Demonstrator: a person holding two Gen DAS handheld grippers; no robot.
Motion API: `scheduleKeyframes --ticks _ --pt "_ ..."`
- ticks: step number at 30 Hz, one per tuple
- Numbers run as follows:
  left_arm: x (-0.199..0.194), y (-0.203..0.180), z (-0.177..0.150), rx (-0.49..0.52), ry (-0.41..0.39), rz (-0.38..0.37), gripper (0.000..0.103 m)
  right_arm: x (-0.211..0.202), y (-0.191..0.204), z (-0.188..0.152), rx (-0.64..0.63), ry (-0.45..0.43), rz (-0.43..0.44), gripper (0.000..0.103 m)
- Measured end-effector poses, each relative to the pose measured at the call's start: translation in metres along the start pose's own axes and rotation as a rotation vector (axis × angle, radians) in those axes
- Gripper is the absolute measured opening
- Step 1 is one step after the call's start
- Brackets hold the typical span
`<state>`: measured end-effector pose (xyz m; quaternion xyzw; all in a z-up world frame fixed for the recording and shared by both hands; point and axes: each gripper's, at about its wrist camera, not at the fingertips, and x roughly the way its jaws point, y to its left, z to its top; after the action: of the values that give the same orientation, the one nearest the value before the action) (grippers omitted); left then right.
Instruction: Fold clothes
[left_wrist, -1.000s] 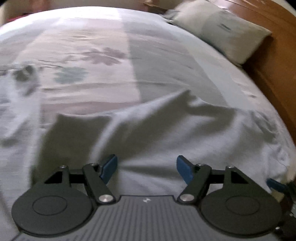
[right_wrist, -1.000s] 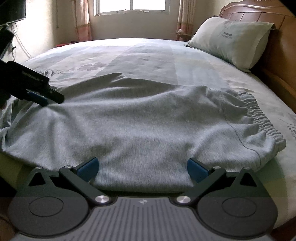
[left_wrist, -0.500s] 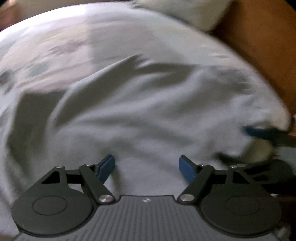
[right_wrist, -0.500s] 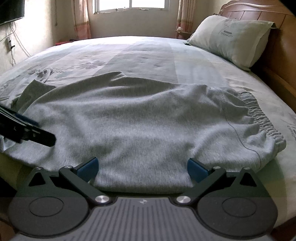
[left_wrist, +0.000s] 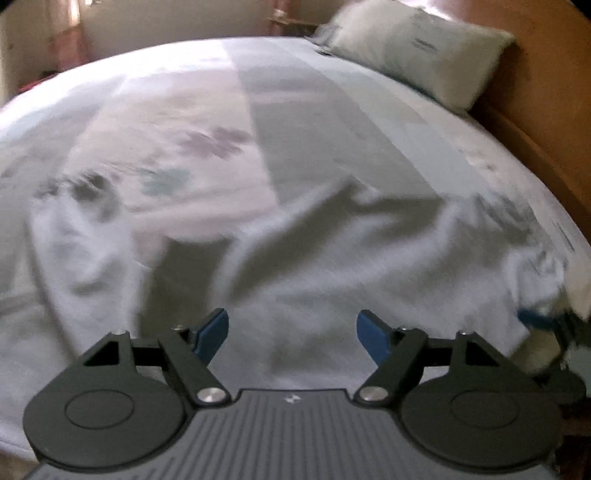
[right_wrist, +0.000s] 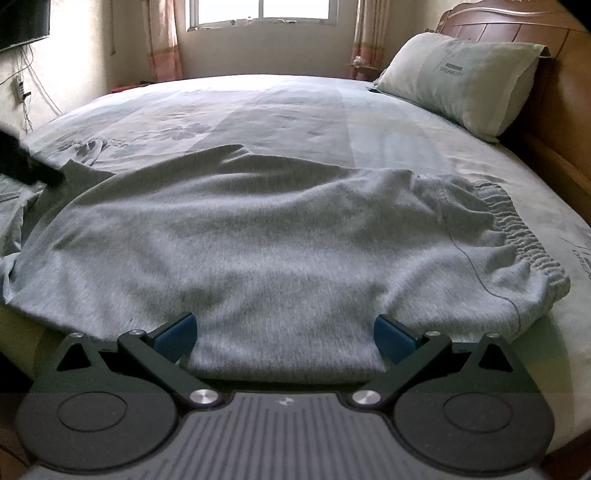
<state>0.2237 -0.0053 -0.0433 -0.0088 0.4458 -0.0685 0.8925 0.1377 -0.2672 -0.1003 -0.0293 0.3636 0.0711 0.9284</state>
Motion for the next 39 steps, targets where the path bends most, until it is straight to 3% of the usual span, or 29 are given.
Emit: scheduleKeyframes --ticks 5,9,17,20,22,25,28,33,39 --pt "-0.001 0.055 0.033 -0.088 0.038 0.143 0.078 0.0 0.001 -0.002 0.0 -0.006 -0.001 0.103" --pt "0.013 0.081 0.03 -0.158 0.074 0.136 0.078 -0.001 -0.001 -0.002 -0.001 -0.009 0.006 0.103" --pt "0.014 0.099 -0.002 -0.225 0.065 0.09 0.078 -0.008 0.004 0.02 -0.043 0.026 0.055 0.103" --pt "0.002 0.113 -0.004 -0.231 0.049 0.07 0.078 -0.02 0.023 0.04 -0.08 -0.027 0.166 0.103" --pt "-0.004 0.124 -0.006 -0.239 0.041 0.054 0.078 -0.023 0.043 0.057 -0.088 -0.044 0.301 0.103" --pt "-0.009 0.142 -0.013 -0.26 0.021 0.017 0.08 -0.014 0.074 0.077 -0.07 -0.033 0.516 0.103" --pt "-0.008 0.16 -0.025 -0.293 0.025 -0.003 0.08 0.005 0.111 0.094 -0.054 0.004 0.665 0.103" --pt "0.001 0.187 -0.042 -0.35 0.04 -0.045 0.08 0.057 0.167 0.108 -0.025 0.119 0.777 0.103" --pt "0.015 0.209 -0.049 -0.366 0.06 -0.171 0.08 0.104 0.216 0.111 0.011 0.217 0.849 0.103"
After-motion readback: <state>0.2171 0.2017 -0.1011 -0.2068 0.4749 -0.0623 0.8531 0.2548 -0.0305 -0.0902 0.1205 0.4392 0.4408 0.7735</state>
